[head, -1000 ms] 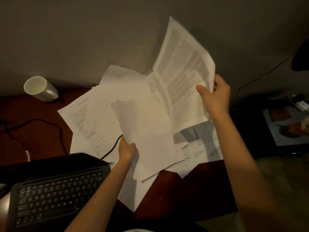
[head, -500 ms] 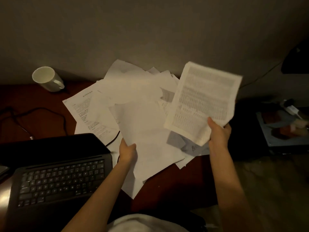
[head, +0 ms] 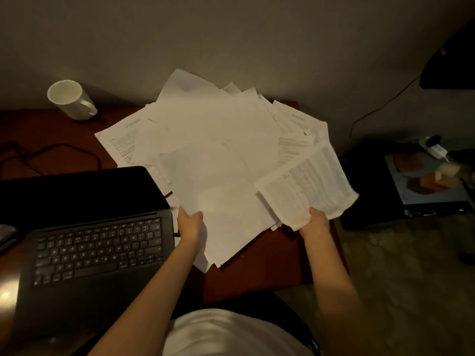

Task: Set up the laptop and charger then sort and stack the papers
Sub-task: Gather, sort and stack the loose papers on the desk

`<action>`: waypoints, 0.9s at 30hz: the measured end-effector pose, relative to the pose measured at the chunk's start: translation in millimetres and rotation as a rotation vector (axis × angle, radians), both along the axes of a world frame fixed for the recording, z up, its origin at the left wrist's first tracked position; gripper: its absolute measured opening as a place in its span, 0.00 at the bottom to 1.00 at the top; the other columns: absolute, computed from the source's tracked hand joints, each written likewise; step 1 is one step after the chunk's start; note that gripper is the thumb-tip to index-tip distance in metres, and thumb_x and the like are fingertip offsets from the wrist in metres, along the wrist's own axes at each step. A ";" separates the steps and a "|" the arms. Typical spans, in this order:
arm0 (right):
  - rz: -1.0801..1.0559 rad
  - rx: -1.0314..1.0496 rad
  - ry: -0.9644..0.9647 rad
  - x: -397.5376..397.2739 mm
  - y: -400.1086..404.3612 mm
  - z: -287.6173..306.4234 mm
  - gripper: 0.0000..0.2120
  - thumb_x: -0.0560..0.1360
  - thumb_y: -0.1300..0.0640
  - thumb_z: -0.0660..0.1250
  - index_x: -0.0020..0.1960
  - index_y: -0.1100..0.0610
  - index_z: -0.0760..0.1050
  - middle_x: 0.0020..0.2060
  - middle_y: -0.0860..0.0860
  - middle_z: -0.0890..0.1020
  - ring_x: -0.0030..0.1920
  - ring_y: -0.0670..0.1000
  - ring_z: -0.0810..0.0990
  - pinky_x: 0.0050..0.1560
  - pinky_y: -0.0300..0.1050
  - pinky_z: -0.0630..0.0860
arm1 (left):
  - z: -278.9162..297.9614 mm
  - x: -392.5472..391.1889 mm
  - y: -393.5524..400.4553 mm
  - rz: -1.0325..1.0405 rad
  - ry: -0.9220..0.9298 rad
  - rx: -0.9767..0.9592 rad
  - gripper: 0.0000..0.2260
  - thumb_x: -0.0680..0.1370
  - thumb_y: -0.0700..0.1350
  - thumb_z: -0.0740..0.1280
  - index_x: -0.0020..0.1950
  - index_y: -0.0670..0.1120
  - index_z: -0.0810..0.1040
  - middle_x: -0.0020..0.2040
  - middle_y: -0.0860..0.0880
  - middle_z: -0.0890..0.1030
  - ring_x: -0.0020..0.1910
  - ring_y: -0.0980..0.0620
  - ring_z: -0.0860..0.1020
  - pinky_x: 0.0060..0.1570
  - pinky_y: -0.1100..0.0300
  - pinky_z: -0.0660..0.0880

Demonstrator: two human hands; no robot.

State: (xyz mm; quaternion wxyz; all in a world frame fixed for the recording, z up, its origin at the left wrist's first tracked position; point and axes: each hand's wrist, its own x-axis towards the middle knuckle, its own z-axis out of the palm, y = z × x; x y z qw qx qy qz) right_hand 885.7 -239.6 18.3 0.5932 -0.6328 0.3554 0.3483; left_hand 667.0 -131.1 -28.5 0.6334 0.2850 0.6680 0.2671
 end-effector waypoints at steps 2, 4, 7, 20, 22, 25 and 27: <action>0.028 0.045 0.066 -8.1 -2.7 2.6 0.15 0.79 0.64 0.61 0.65 0.60 0.71 0.61 0.57 0.76 0.55 0.58 0.78 0.54 0.51 0.75 | -0.5 -2.2 -7.1 -0.003 0.004 -0.029 0.27 0.80 0.31 0.58 0.77 0.42 0.55 0.74 0.42 0.64 0.71 0.42 0.65 0.70 0.51 0.61; 0.068 0.074 0.121 -21.6 -3.4 6.6 0.14 0.79 0.64 0.62 0.63 0.58 0.70 0.55 0.58 0.77 0.59 0.59 0.75 0.57 0.51 0.74 | -1.3 -3.3 -12.5 -0.004 -0.011 -0.053 0.27 0.80 0.30 0.57 0.77 0.42 0.55 0.74 0.45 0.63 0.72 0.43 0.63 0.69 0.52 0.59; 0.235 0.151 0.222 -45.2 -7.1 8.5 0.11 0.75 0.63 0.68 0.56 0.60 0.72 0.43 0.58 0.77 0.45 0.59 0.77 0.37 0.50 0.81 | -5.6 -7.0 -15.5 -0.008 -0.033 -0.053 0.22 0.79 0.30 0.57 0.72 0.43 0.63 0.68 0.45 0.70 0.66 0.43 0.70 0.59 0.56 0.65; 0.872 -0.090 0.074 -99.3 -36.8 -41.0 0.10 0.73 0.58 0.71 0.53 0.59 0.77 0.54 0.57 0.81 0.52 0.55 0.80 0.55 0.51 0.76 | -2.5 -18.5 -15.3 -0.080 -0.250 -0.051 0.20 0.81 0.39 0.62 0.72 0.44 0.66 0.64 0.47 0.76 0.59 0.49 0.76 0.60 0.50 0.73; 0.972 -0.163 0.052 -93.9 -40.3 -40.7 0.13 0.73 0.57 0.71 0.56 0.61 0.77 0.54 0.56 0.81 0.54 0.56 0.80 0.52 0.49 0.77 | -3.4 -18.2 -15.4 -0.038 -0.188 -0.051 0.15 0.80 0.34 0.60 0.67 0.41 0.70 0.58 0.45 0.78 0.48 0.51 0.79 0.51 0.53 0.75; 1.133 -0.353 -0.142 -77.7 -46.7 -37.2 0.05 0.74 0.60 0.69 0.48 0.60 0.76 0.51 0.55 0.81 0.48 0.53 0.80 0.44 0.44 0.77 | -4.8 -18.0 -11.9 -0.012 -0.158 -0.040 0.13 0.80 0.33 0.59 0.64 0.41 0.71 0.61 0.42 0.77 0.48 0.50 0.78 0.51 0.55 0.73; 1.175 -0.470 -0.342 -64.3 -46.6 -33.7 0.02 0.75 0.61 0.67 0.47 0.59 0.75 0.49 0.53 0.80 0.46 0.51 0.78 0.42 0.42 0.76 | -6.8 -19.6 -10.5 -0.060 -0.091 -0.025 0.15 0.80 0.33 0.58 0.67 0.39 0.70 0.60 0.43 0.76 0.53 0.49 0.76 0.53 0.57 0.72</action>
